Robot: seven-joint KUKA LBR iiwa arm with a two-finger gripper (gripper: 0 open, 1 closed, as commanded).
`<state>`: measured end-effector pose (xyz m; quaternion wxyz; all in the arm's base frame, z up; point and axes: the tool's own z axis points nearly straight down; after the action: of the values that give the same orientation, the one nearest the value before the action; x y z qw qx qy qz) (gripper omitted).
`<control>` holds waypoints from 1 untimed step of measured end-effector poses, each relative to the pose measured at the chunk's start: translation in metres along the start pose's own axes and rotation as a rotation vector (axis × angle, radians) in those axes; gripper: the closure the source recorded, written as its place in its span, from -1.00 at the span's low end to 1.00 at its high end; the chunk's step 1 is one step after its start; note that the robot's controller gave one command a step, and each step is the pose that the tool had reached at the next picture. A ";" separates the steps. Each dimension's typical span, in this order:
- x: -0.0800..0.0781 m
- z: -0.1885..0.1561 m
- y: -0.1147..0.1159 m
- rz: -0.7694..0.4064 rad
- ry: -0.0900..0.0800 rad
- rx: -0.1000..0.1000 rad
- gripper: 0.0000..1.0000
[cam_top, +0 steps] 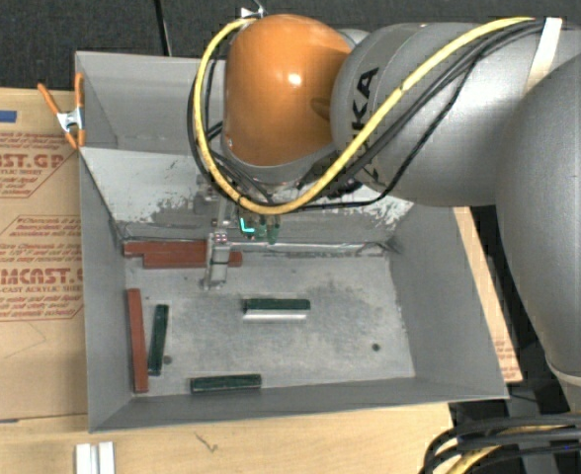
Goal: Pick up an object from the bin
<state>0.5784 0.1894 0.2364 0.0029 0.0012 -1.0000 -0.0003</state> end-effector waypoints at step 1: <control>-0.002 -0.004 -0.001 0.001 -0.007 -0.001 -1.00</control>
Offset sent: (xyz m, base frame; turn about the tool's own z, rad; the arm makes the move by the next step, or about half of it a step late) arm 0.0095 -0.1267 -0.0978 0.0673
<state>0.5801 0.1886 0.2407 -0.0008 0.0005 -1.0000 -0.0010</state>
